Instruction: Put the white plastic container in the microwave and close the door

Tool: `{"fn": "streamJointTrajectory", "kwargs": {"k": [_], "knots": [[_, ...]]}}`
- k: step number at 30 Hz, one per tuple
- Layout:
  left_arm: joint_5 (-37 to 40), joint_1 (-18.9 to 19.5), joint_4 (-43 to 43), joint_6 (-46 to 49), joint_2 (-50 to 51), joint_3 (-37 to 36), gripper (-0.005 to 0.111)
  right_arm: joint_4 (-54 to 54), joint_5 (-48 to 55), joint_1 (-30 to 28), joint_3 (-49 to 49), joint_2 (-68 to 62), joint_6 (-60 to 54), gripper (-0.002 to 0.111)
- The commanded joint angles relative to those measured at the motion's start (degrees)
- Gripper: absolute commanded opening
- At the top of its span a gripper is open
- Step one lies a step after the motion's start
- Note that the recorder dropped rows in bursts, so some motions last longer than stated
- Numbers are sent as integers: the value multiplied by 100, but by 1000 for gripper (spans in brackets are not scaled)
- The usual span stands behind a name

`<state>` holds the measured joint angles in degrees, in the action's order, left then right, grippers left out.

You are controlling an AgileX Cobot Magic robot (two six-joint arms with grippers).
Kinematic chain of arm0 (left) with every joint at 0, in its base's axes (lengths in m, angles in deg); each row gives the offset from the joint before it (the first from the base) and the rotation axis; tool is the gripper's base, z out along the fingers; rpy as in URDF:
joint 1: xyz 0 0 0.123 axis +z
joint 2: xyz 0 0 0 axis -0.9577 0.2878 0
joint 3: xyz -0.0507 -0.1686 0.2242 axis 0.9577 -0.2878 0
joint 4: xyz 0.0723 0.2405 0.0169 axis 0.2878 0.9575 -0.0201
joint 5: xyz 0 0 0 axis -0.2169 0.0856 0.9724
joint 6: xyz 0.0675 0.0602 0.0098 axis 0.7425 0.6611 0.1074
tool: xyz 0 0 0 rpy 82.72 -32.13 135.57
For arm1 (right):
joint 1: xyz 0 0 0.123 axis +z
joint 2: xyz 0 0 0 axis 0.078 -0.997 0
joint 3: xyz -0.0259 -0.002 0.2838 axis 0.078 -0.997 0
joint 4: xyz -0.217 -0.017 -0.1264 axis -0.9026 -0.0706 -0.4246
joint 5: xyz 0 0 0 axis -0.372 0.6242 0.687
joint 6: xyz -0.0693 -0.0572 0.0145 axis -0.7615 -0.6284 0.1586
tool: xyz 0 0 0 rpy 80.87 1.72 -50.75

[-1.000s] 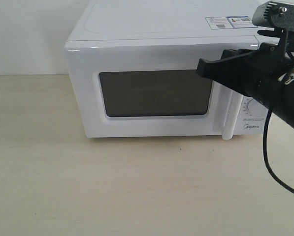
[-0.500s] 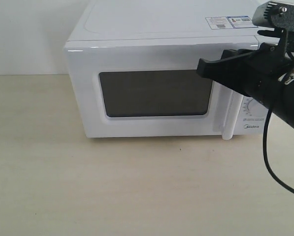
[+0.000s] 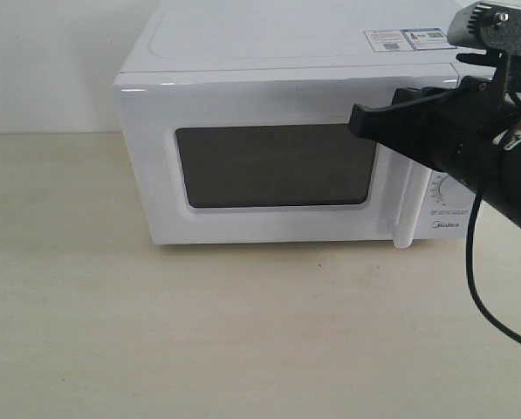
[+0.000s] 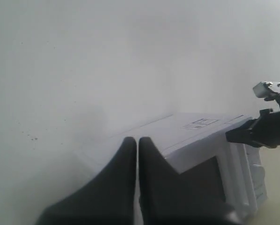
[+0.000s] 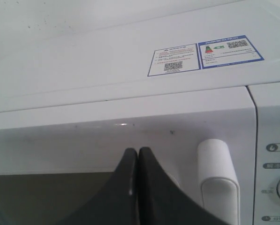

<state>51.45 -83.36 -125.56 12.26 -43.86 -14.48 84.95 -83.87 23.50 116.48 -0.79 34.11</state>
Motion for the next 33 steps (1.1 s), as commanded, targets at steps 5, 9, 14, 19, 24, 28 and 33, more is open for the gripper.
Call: {"fn": "streamJointTrajectory", "kwargs": {"k": [5,9,14,19,24,28,33], "knots": [[-1399,191,1286,-1935,-22,-735,4,-7,-17,-45,-22,54,-51,0],[-1479,434,2285,-3080,-22,-1142,4,-7,-17,-45,-22,54,-51,0],[-1479,680,3116,-4093,-22,-1546,4,-7,-17,-45,-22,54,-51,0],[-1479,890,4332,-5115,-22,-2103,4,-7,-17,-45,-22,54,-51,0],[-1389,1105,4398,-5368,-22,-2345,4,-8,-28,-45,-22,54,-51,0],[-789,1254,4654,-5599,-22,-2345,4,-8,-80,-45,-22,54,-51,0],[-99,1352,4970,-6459,-22,-2345,4,-8,-66,-45,-22,54,-51,0]]}}
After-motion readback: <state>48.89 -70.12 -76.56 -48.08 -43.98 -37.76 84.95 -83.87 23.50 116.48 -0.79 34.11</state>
